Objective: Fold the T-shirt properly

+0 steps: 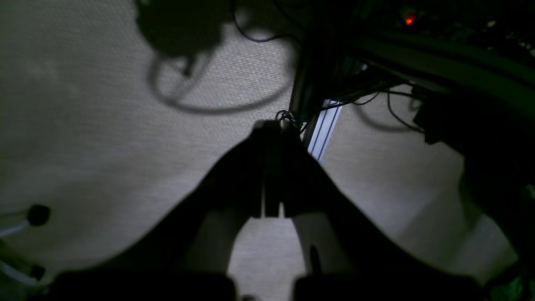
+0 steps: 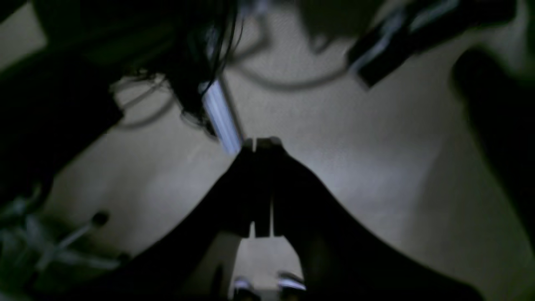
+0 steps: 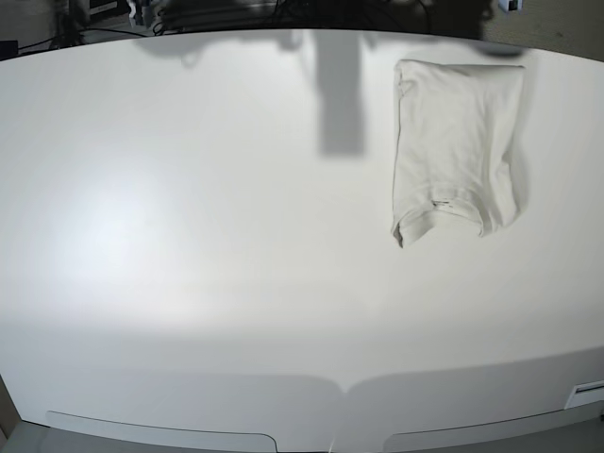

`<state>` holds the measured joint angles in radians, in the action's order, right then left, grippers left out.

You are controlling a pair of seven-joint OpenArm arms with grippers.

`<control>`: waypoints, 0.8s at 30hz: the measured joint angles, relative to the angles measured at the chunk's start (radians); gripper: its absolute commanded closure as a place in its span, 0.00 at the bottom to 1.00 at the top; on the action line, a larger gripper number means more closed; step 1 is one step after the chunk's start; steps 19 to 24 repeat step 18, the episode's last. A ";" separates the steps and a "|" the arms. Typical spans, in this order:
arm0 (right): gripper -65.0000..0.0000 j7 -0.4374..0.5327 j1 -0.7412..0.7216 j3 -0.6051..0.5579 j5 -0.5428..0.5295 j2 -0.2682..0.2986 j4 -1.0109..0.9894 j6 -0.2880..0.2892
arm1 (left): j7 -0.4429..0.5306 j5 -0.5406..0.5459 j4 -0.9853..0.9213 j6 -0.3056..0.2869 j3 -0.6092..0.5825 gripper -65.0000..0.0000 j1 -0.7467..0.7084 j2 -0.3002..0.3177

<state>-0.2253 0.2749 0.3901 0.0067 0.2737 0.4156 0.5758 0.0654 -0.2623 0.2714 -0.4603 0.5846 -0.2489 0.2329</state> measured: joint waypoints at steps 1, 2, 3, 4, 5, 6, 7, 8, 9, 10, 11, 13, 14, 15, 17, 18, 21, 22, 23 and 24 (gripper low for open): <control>1.00 0.011 -0.012 0.000 0.017 -0.003 -0.006 -0.014 | -0.002 -0.001 -0.011 0.020 0.000 1.00 0.006 -0.001; 1.00 0.008 -0.026 0.000 0.018 -0.005 -0.014 -0.020 | -0.002 0.000 -0.023 0.035 0.000 1.00 0.013 -0.001; 1.00 0.008 -0.038 0.000 0.017 -0.008 -0.023 -0.020 | -0.007 0.000 -0.031 0.036 0.000 1.00 0.018 -0.005; 1.00 0.008 -0.049 0.000 0.018 -0.011 -0.032 -0.020 | -0.005 0.001 -0.032 0.039 0.000 1.00 0.023 -0.013; 1.00 0.008 -0.062 -0.002 0.018 -0.015 -0.043 -0.020 | -0.005 0.000 -0.032 0.039 0.000 1.00 0.028 -0.024; 1.00 0.005 -0.073 -0.013 0.018 -0.019 -0.051 -0.019 | -0.005 0.001 -0.035 0.039 0.000 1.00 0.034 -0.041; 1.00 0.003 -0.080 -0.027 0.020 -0.025 -0.058 -0.020 | -0.005 0.001 -0.036 0.039 0.000 1.00 0.040 -0.058; 1.00 0.006 -0.086 -0.050 0.021 -0.029 -0.064 -0.020 | -0.005 0.000 -0.036 0.039 0.000 1.00 0.046 -0.077; 1.00 0.009 -0.087 -0.077 0.019 -0.032 -0.064 -0.026 | -0.006 0.000 -0.036 0.043 0.000 1.00 0.051 -0.094; 1.00 0.009 -0.089 -0.105 0.018 -0.033 -0.064 -0.035 | -0.006 0.000 -0.036 0.063 0.000 1.00 0.055 -0.107; 1.00 0.008 -0.089 -0.134 0.019 -0.033 -0.064 -0.051 | -0.005 0.000 -0.036 0.077 0.000 1.00 0.058 -0.114; 1.00 0.009 -0.086 -0.191 0.017 -0.030 -0.064 -0.098 | -0.006 0.000 -0.036 0.085 0.000 1.00 0.061 -0.111; 1.00 0.011 -0.085 -0.217 0.013 -0.027 -0.064 -0.105 | -0.007 0.000 -0.036 0.089 0.000 1.00 0.064 -0.107; 1.00 0.012 -0.084 -0.241 -0.010 -0.024 -0.064 -0.119 | -0.006 0.000 -0.036 0.092 0.000 1.00 0.069 -0.102; 1.00 0.016 -0.083 -0.280 -0.047 -0.019 -0.064 -0.127 | 0.000 0.000 -0.036 0.092 0.000 1.00 0.072 -0.101; 1.00 0.015 -0.084 -0.294 -0.056 -0.019 -0.064 -0.129 | 0.006 0.000 -0.036 0.092 0.000 1.00 0.074 -0.103; 1.00 0.015 -0.084 -0.294 -0.056 -0.019 -0.064 -0.129 | 0.006 0.000 -0.036 0.092 0.000 1.00 0.074 -0.103; 1.00 0.015 -0.084 -0.294 -0.056 -0.019 -0.064 -0.129 | 0.006 0.000 -0.036 0.092 0.000 1.00 0.074 -0.103; 1.00 0.015 -0.084 -0.294 -0.056 -0.019 -0.064 -0.129 | 0.006 0.000 -0.036 0.092 0.000 1.00 0.074 -0.103; 1.00 0.015 -0.084 -0.294 -0.056 -0.019 -0.064 -0.129 | 0.006 0.000 -0.036 0.092 0.000 1.00 0.074 -0.103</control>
